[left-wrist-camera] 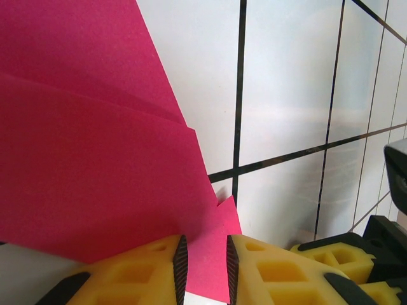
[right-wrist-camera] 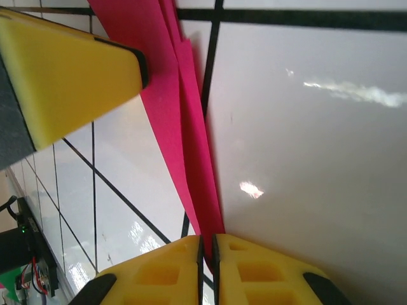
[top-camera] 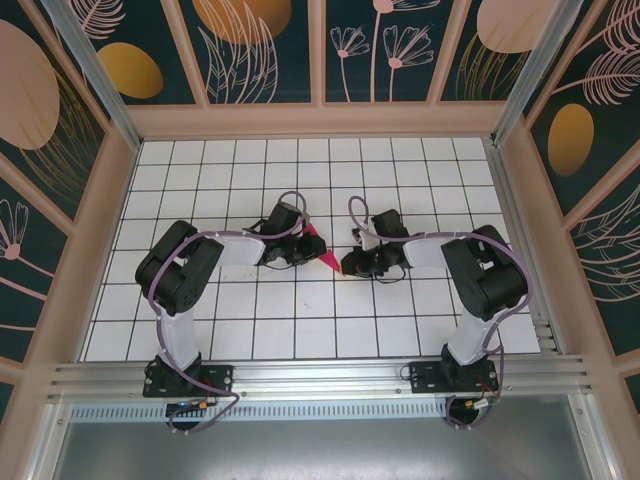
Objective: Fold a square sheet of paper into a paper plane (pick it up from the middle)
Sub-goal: Fold the wing for the fifth time at the center of the table.
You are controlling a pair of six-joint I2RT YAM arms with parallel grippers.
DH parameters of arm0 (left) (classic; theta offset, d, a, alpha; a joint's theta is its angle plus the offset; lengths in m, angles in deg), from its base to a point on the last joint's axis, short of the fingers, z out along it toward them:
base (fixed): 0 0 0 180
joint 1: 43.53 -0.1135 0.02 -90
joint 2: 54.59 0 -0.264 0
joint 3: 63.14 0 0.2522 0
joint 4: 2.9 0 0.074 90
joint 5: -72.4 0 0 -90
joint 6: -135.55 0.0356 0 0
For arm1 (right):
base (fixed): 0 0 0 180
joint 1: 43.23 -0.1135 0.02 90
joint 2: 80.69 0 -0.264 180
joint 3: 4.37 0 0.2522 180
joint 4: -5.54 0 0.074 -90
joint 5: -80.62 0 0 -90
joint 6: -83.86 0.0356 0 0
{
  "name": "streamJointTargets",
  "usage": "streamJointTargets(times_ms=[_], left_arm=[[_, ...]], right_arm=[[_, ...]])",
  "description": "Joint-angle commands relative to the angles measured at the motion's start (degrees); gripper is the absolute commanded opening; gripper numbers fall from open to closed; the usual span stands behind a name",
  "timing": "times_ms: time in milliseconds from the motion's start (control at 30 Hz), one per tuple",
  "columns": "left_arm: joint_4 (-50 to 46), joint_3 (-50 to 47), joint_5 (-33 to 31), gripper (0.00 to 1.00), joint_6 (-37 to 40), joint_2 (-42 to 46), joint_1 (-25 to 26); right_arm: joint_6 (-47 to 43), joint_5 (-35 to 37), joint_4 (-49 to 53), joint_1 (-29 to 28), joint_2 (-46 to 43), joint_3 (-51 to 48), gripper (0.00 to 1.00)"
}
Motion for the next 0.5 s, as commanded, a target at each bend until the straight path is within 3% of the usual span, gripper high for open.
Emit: streamJointTargets(times_ms=[0,233,467], left_arm=[[-5.58,-0.47,-7.91,0.28,1.94,-3.40,-0.97],[-5.99,-0.12,-7.94,0.28,2.14,-3.49,-0.93],[-6.00,0.01,-7.84,0.27,2.06,-3.72,-0.94]], right_arm=[[-1.82,1.50,5.23,-0.13,-1.21,-1.53,0.14],[-0.49,4.38,5.00,-0.16,-1.27,-1.52,0.04],[1.50,6.51,2.35,-0.91,-8.93,-0.79,0.16]])
